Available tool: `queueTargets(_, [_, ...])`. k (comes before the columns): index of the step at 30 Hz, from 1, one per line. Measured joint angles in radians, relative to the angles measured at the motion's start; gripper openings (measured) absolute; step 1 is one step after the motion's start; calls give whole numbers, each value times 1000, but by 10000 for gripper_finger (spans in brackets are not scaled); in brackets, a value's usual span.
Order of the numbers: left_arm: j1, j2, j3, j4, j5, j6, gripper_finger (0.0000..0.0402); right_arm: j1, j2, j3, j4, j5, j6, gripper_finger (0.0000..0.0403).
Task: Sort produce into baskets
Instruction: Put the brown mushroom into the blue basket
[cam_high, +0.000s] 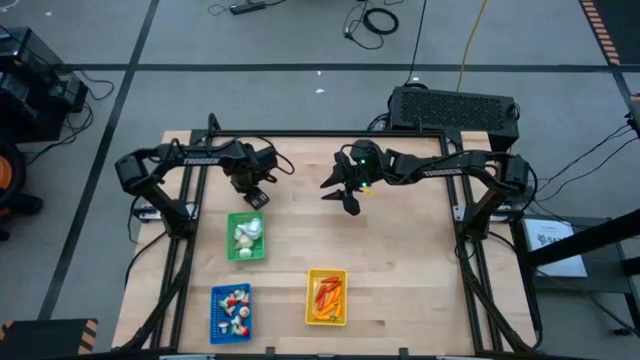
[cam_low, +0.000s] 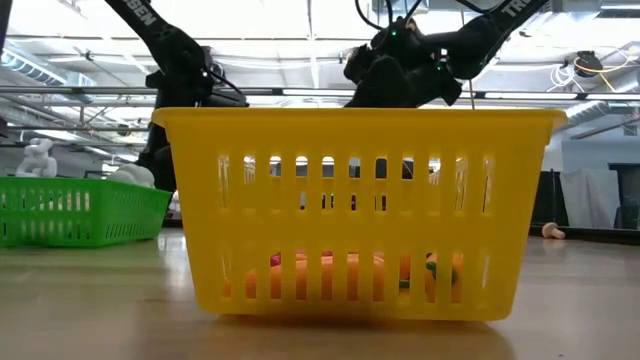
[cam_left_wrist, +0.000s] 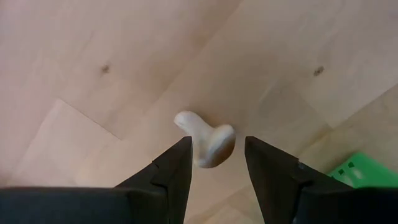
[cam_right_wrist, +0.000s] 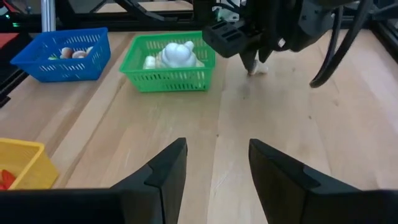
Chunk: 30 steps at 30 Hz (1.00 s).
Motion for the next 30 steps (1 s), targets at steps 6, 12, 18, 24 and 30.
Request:
queueTargets(6, [-4, 0, -4, 46, -15, 49, 157, 0, 0, 0, 10, 0, 0, 164])
queueTargets(12, [-4, 0, -4, 78, -38, 105, 162, 0, 0, 0, 15, 0, 0, 164])
queueTargets(18, [-5, 0, -4, 68, -34, 116, 208, -2, 0, 0, 23, 27, -7, 164])
queueTargets(24, [-5, 0, -4, 48, -18, 98, 267, -3, 0, 2, 30, 28, -7, 164])
queueTargets(30, [-5, -1, -21, 18, 3, 77, 287, -3, 0, 2, 30, 28, -7, 164])
